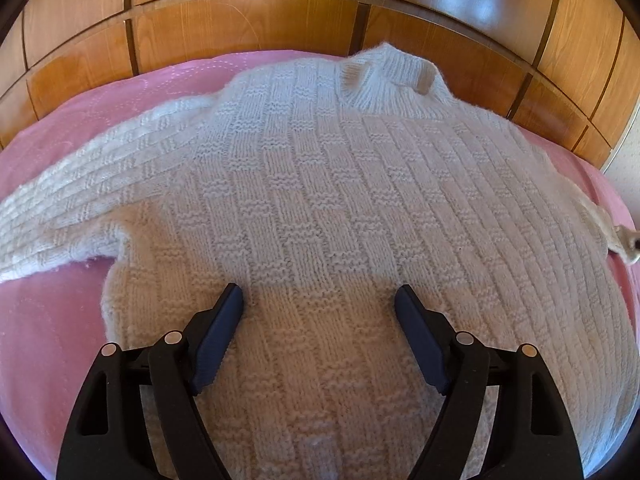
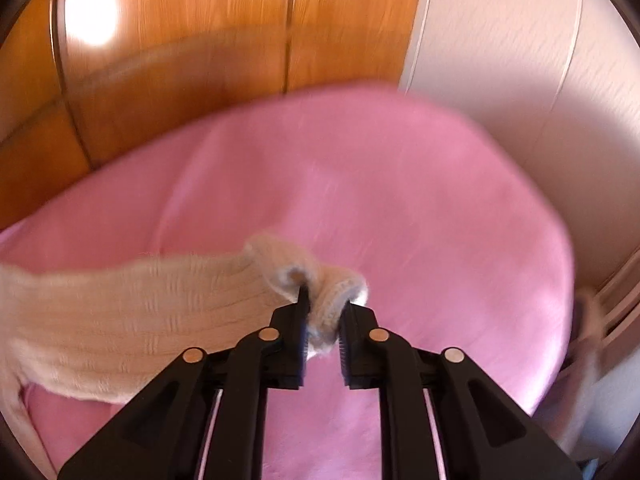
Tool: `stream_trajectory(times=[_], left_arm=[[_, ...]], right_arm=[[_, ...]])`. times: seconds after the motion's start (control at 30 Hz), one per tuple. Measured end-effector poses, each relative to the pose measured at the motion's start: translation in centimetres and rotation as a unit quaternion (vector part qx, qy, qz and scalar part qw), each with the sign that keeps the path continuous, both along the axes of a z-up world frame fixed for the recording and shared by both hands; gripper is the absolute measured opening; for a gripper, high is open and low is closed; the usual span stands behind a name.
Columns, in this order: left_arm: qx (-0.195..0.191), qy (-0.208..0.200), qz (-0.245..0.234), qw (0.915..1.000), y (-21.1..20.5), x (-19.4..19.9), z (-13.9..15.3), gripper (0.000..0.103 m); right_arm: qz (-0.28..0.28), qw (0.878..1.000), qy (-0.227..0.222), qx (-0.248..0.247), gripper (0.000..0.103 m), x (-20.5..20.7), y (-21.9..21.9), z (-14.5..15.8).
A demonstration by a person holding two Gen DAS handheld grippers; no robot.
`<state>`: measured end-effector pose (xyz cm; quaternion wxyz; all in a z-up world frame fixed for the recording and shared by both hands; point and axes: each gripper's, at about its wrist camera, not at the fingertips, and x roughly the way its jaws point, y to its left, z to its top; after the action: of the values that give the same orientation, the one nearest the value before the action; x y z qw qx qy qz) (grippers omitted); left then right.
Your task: Fold small clothes
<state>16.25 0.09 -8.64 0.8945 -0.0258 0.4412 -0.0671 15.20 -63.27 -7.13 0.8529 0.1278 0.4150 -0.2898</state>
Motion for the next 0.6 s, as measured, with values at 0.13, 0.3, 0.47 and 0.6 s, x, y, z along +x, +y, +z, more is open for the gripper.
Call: stream_trajectory(times=[0.13, 0.3, 0.47, 0.6], left_arm=[[-0.001, -0.001, 0.000, 1.0000, -0.1, 0.0, 0.0, 0.078], [-0.005, 0.004, -0.001, 1.0000, -0.1, 0.1, 0.1, 0.078], [-0.077, 0.016, 0.000, 0.9969, 2.2, -1.3, 2.2, 0.078], [-0.105, 0.000, 0.011, 0.9944, 6.0, -4.9, 4.2, 0.078]], right_arm=[[0.069, 0.997, -0.038, 0.028, 0.040, -2.2, 4.3, 1.2], [0.241, 0.947, -0.096, 0.192, 0.058, -4.3, 12.0, 2.6], [0.348, 0.897, -0.056, 0.268, 0.067, -4.7, 19.4, 0.8], [0.358, 0.887, -0.007, 0.290, 0.068, -5.3, 21.8, -1.6]])
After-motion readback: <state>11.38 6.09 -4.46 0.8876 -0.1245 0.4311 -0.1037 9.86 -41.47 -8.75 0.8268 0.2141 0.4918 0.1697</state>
